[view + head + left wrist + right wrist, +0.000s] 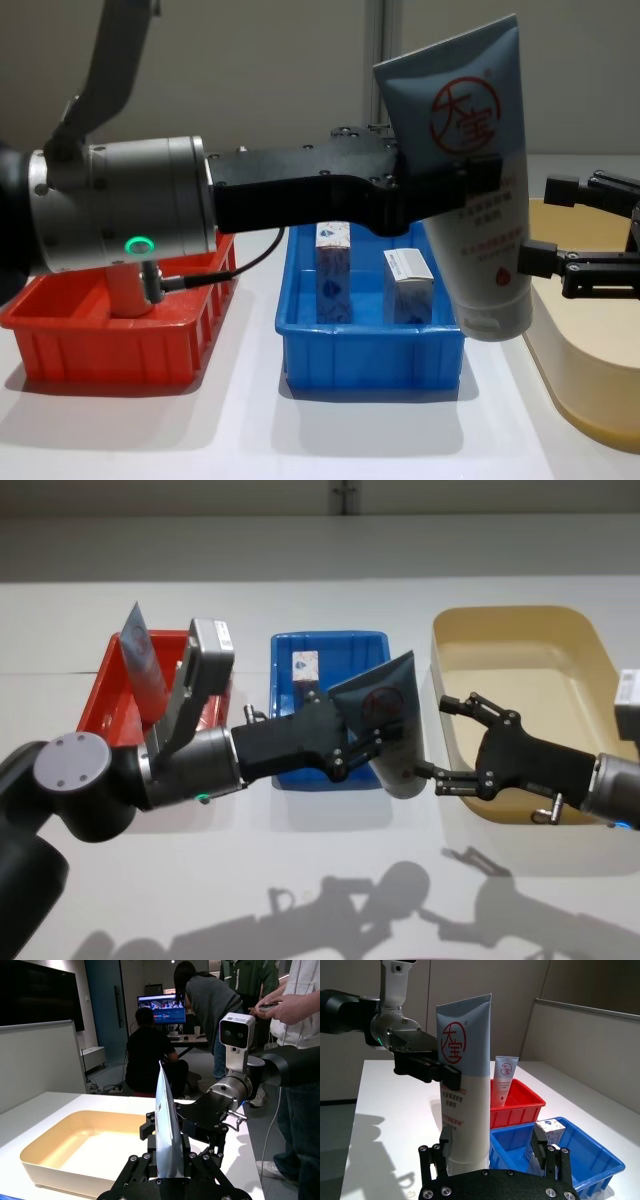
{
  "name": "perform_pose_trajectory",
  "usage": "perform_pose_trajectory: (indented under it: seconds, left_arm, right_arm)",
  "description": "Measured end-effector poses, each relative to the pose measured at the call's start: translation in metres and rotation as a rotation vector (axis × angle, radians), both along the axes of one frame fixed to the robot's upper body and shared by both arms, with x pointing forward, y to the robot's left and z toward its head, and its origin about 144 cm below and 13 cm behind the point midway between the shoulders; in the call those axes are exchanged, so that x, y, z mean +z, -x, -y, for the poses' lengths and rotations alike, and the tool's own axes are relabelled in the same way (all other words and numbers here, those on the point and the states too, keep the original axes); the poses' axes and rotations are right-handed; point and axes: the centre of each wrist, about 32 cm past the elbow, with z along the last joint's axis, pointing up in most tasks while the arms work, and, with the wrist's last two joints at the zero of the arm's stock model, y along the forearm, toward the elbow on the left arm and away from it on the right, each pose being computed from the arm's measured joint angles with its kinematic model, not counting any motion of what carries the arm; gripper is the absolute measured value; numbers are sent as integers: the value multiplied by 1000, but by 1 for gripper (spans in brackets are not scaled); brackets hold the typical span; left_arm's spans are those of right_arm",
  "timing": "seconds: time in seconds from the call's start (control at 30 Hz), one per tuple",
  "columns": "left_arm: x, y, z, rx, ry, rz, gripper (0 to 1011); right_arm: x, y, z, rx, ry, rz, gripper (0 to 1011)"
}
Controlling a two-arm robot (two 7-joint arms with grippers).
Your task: Bimanual collaborative sorting of washing and personal care products
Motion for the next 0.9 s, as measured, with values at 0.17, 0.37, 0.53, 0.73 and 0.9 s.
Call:
perform_pose_trajectory:
  seconds: [0.17,0.37,0.53,0.73,0.9]
  left_arm:
    - [0,0,0,0,0,0,254]
    - [0,0,0,1,0,0,253]
    - [0,0,0,0,0,0,253]
    - [0,0,0,0,0,0,253]
    - [0,0,0,0,0,0,253]
  right_arm:
    - [-1,-7,-6,28,-3,-1,1001]
    - [-3,-17,-14,67,-6,-1,1001]
    - [-4,-25,-21,94,-5,-4,1001]
    - [-7,-32,-29,123,-10,-13,1001]
    - [-8,-37,-36,144,-17,-19,1001]
